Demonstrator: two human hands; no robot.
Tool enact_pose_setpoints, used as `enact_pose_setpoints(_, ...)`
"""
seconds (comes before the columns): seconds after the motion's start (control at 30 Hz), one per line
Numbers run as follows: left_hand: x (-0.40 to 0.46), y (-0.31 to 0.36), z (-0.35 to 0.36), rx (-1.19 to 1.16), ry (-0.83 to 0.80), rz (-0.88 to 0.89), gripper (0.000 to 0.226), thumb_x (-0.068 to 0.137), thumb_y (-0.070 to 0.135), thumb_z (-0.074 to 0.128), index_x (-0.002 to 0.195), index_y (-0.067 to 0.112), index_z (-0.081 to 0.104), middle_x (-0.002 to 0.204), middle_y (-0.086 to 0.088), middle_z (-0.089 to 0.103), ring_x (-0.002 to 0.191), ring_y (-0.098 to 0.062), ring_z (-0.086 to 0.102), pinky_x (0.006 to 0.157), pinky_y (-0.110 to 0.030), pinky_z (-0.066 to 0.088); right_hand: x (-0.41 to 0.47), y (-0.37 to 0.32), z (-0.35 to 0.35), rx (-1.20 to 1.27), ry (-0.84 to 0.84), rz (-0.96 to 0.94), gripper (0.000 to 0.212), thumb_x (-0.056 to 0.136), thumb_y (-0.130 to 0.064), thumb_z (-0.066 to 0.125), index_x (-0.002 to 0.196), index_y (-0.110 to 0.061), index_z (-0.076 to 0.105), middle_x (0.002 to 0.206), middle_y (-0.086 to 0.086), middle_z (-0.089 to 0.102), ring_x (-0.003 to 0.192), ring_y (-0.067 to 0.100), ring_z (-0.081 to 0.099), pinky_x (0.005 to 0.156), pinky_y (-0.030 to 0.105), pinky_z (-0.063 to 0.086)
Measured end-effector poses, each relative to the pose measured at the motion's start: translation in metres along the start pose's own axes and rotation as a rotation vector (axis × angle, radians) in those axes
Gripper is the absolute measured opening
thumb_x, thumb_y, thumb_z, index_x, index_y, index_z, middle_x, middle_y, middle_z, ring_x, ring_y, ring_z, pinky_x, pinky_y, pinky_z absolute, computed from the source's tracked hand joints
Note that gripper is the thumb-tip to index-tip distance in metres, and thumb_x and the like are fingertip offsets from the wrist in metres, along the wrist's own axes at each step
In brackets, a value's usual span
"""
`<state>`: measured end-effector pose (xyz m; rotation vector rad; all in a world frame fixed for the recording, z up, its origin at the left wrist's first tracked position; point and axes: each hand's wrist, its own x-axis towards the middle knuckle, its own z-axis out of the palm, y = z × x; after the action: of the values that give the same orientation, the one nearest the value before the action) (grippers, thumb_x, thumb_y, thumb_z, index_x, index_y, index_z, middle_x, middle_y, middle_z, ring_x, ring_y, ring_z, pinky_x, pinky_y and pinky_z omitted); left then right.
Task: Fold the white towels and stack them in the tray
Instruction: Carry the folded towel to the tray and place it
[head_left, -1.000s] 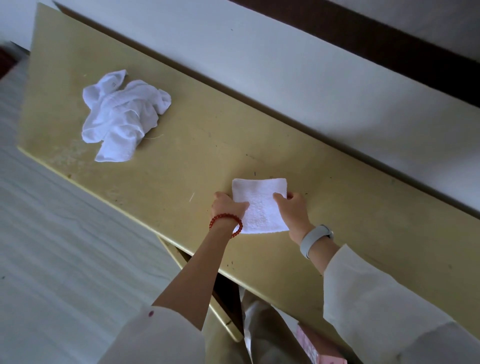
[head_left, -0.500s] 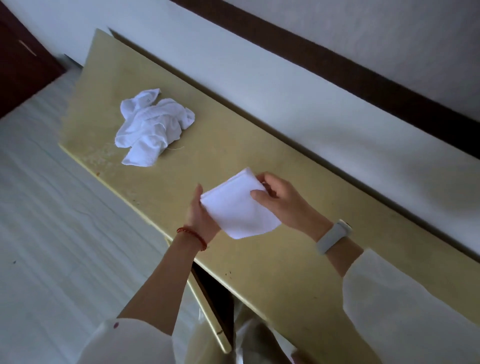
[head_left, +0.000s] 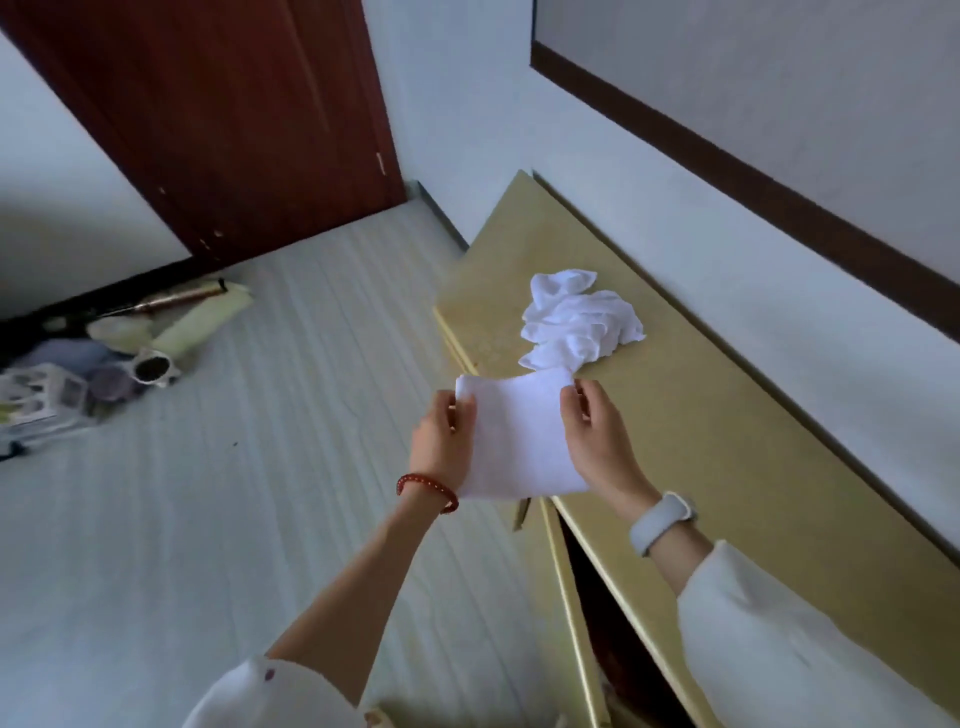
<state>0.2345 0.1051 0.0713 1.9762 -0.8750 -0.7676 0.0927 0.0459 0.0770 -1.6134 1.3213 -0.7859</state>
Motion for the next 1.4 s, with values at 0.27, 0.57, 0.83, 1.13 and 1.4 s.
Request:
enact_pose_setpoints(0.27, 0.028, -0.076, -0.258, 0.288, 0.249, -0.031, 0.028, 0.097, 0.035, 0.034, 0.098, 0.012, 0.049, 0.080, -0.011, 0.062, 0.082, -0.036, 0.057, 0.059, -0.032, 0.034, -0.040, -0.137, 0.222, -0.297, -0.005, -0.291, 0.024, 0.096, -0.027, 0.040, 0.107, -0.009, 0.051, 0.080, 0.017, 0.064, 0.077, 0.040, 0.056, 0.057, 0.035, 0.030)
enact_pose_setpoints(0.57, 0.062, -0.150, -0.503, 0.402, 0.497, -0.146, 0.030, 0.098, 0.035, 0.031, 0.105, 0.011, 0.046, 0.098, -0.020, 0.063, 0.090, -0.039, 0.057, 0.071, -0.038, 0.041, -0.054, -0.280, 0.452, -0.190, -0.315, -0.427, 0.021, 0.095, -0.025, 0.040, 0.108, -0.009, 0.048, 0.074, 0.006, 0.055, 0.081, 0.038, 0.057, 0.060, 0.033, 0.032)
enact_pose_setpoints(0.83, 0.163, -0.202, -0.659, 0.467, 0.726, -0.202, 0.027, 0.098, 0.031, 0.030, 0.108, 0.010, 0.045, 0.092, -0.014, 0.064, 0.086, -0.034, 0.058, 0.066, -0.034, 0.037, 0.008, -0.385, 0.645, -0.152, -0.422, -0.636, 0.019, 0.092, -0.016, 0.044, 0.109, -0.008, 0.049, 0.098, 0.013, 0.063, 0.090, 0.038, 0.057, 0.068, 0.037, 0.038)
enact_pose_setpoints(1.13, 0.265, -0.264, -0.843, 0.374, 1.001, -0.303, 0.024, 0.099, 0.030, 0.033, 0.110, 0.014, 0.047, 0.108, -0.004, 0.061, 0.089, -0.033, 0.057, 0.074, -0.035, 0.042, 0.050, -0.508, 0.877, -0.088, -0.643, -0.797, 0.024, 0.093, -0.018, 0.047, 0.115, -0.009, 0.048, 0.101, 0.011, 0.064, 0.090, 0.035, 0.059, 0.063, 0.032, 0.035)
enact_pose_setpoints(1.4, 0.327, -0.385, -1.005, 0.347, 1.059, -0.435, 0.026, 0.098, 0.032, 0.033, 0.114, 0.019, 0.049, 0.114, -0.002, 0.060, 0.095, -0.032, 0.057, 0.080, -0.035, 0.042, 0.034, -0.565, 1.085, -0.106, -0.762, -0.828, 0.018, 0.095, -0.019, 0.045, 0.107, -0.009, 0.052, 0.099, 0.008, 0.065, 0.087, 0.033, 0.059, 0.060, 0.031, 0.032)
